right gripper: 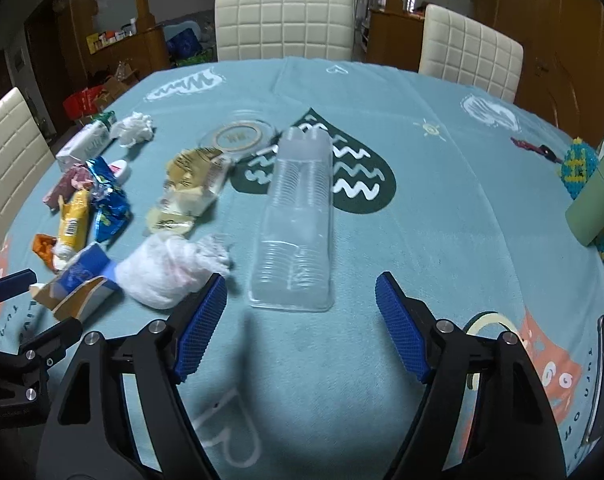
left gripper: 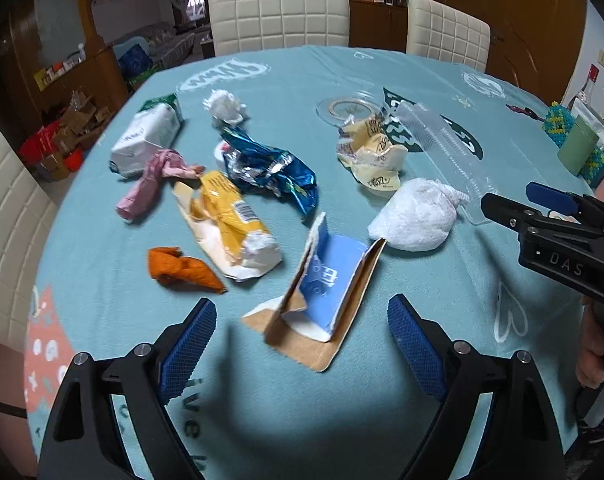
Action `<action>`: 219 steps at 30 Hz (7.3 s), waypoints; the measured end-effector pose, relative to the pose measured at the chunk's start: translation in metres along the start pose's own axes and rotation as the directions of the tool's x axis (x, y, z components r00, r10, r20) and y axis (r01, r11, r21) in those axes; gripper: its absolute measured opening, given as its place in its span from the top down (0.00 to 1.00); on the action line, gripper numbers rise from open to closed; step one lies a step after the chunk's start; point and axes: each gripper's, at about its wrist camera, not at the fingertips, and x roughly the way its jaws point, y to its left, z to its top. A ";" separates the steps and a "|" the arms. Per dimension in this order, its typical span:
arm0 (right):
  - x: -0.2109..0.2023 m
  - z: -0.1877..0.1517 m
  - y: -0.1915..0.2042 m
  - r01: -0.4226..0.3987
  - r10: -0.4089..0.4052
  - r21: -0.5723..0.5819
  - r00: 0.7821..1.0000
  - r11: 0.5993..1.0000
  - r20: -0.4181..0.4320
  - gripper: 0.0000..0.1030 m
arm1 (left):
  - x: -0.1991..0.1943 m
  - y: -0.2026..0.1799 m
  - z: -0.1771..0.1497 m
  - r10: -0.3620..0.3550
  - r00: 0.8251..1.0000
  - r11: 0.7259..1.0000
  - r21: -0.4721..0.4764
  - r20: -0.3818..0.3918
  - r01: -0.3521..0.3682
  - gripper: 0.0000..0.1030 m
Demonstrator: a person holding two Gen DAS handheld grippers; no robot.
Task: Collect trash
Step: 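Grasp the clear cup stack with the right gripper while the left grasps the cardboard box piece, then carry the cup stack and cardboard piece to the bin and release, then return both tools to the table and grasp the white tissue with the right gripper, then grasp the orange wrapper with the left gripper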
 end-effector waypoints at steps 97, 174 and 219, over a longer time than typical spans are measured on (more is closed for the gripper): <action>-0.016 0.024 0.367 -0.305 0.344 -0.551 0.938 0.777 -0.034 0.56 | -0.069 0.296 -0.073 0.339 0.932 0.857 -0.449 0.124 -0.252 0.28; -0.009 0.029 0.119 -0.140 0.151 -0.188 0.988 0.972 0.043 0.42 | -0.044 0.098 -0.002 0.125 0.980 0.989 -0.099 0.158 -0.110 0.28; -0.024 0.014 0.130 -0.134 0.144 -0.196 0.989 0.971 0.041 0.68 | -0.029 0.111 -0.005 0.047 0.989 0.994 -0.107 0.139 -0.033 0.90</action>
